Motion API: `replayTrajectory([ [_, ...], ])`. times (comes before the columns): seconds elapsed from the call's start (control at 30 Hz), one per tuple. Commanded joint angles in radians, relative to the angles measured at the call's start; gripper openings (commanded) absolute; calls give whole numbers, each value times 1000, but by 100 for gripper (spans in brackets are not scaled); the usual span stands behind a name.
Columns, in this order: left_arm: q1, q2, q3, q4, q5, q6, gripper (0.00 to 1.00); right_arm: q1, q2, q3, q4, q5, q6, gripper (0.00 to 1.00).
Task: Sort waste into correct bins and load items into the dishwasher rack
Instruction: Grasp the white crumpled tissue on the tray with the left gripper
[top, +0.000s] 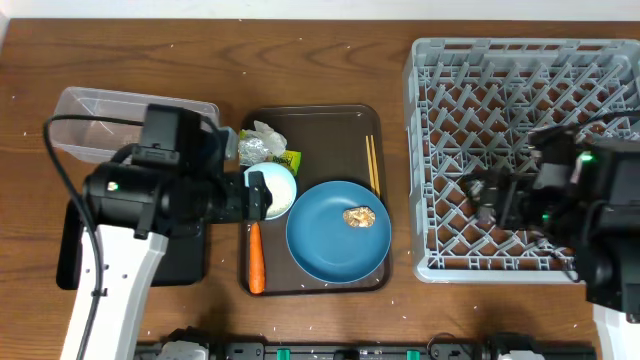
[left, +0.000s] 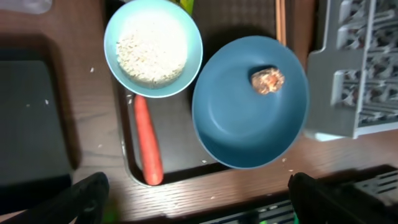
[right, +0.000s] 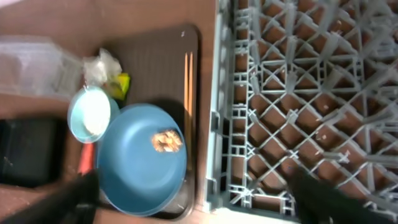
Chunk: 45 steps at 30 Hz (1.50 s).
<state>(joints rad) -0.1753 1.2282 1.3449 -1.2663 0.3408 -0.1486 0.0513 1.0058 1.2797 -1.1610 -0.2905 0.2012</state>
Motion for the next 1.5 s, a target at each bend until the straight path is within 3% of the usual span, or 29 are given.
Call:
replayTrajectory([
  [0.0,-13,3,1,21,-69,21,96,68,31,-8,2,114,-23,99],
  [0.2,-13,27,1,156,-74,17,97,89,115,-9,25,24,-15,98],
  [0.3,-13,83,1,246,-94,18,89,89,157,-9,40,-23,-15,90],
  [0.5,-15,306,1,492,-132,52,89,107,199,-9,50,-54,-15,86],
  [0.87,-62,665,1,694,-144,88,87,151,199,-10,43,-54,-14,86],
  [0.97,-62,700,1,709,-144,88,75,152,199,-10,42,-54,-8,86],
  [1.03,-62,714,1,716,-145,88,62,152,199,-10,42,-54,-3,86],
  [1.07,-62,715,1,718,-145,88,50,152,199,-10,43,-54,-3,86],
  [1.23,-62,714,2,715,-144,89,10,152,199,-11,43,-54,4,86],
  [1.27,-62,711,2,710,-144,88,6,152,199,-10,42,-54,4,86],
  [1.47,-62,662,4,685,-144,89,6,152,199,-10,39,-54,4,84],
])
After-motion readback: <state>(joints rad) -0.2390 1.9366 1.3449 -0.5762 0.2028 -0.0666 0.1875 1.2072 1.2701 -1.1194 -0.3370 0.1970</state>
